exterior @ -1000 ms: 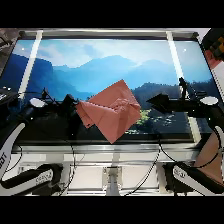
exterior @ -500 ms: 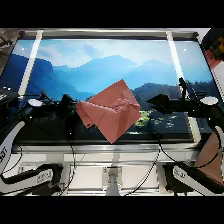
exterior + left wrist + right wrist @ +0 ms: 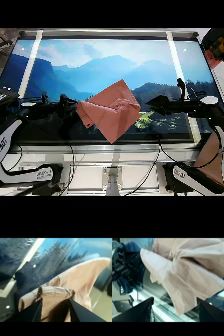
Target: Fold the clothes and pants, and hang the long-sleeved shirts on hangers.
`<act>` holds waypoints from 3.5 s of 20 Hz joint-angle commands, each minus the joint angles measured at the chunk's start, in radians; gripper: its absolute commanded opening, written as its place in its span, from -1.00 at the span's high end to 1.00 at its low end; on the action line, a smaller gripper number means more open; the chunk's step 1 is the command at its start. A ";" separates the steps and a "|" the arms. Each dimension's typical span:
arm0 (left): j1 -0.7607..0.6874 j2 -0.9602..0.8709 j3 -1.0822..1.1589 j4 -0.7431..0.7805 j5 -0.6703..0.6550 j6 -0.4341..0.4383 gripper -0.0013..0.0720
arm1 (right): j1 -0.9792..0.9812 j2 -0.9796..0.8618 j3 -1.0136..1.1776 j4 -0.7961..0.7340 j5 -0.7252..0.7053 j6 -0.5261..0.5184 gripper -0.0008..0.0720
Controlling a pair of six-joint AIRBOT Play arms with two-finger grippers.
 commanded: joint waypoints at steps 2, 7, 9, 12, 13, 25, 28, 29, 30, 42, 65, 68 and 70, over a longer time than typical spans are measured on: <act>0.015 -0.038 0.000 -0.046 0.005 0.319 -0.06 | 0.000 0.000 0.005 -0.011 0.045 -0.001 -0.70; 0.067 -0.037 0.000 -0.047 0.022 0.505 -0.05 | 0.000 0.000 0.005 -0.010 0.060 -0.001 -0.69; 0.078 -0.038 0.000 -0.046 0.000 0.560 -0.04 | 0.000 0.000 0.005 -0.010 0.058 -0.001 -0.69; 0.069 -0.039 0.000 -0.060 -0.051 0.668 -0.02 | 0.000 0.000 0.005 -0.010 0.058 -0.001 -0.69; 0.069 -0.043 0.000 -0.061 -0.056 0.676 -0.02 | 0.000 0.000 0.005 -0.009 0.059 0.000 -0.69; 0.069 -0.131 0.000 -0.087 -0.185 0.774 0.20 | 0.000 0.000 0.005 -0.005 0.058 0.016 -0.69; 0.069 -0.130 0.000 -0.097 -0.186 0.773 0.95 | 0.000 0.000 0.005 -0.005 0.058 0.017 -0.69; 0.069 -0.130 0.000 -0.119 -0.197 0.774 0.95 | 0.000 0.000 0.005 -0.005 0.058 0.018 -0.69; 0.069 -0.129 0.002 -0.156 -0.219 0.795 0.95 | 0.000 0.000 0.005 -0.005 0.059 0.019 -0.69; -0.009 0.102 0.044 -0.179 -0.304 0.851 0.96 | 0.042 0.001 -0.278 0.009 0.097 0.075 0.09; -0.092 0.103 0.044 -0.180 -0.297 0.852 0.96 | 0.989 -0.089 -0.363 0.495 -0.967 0.602 -0.12; -0.092 0.102 0.044 -0.180 -0.297 0.853 0.96 | 1.020 -0.122 -0.344 0.502 -0.959 0.603 -0.12; -0.092 0.102 0.044 -0.180 -0.297 0.863 0.96 | 1.043 -0.124 -0.345 0.517 -0.962 0.612 -0.12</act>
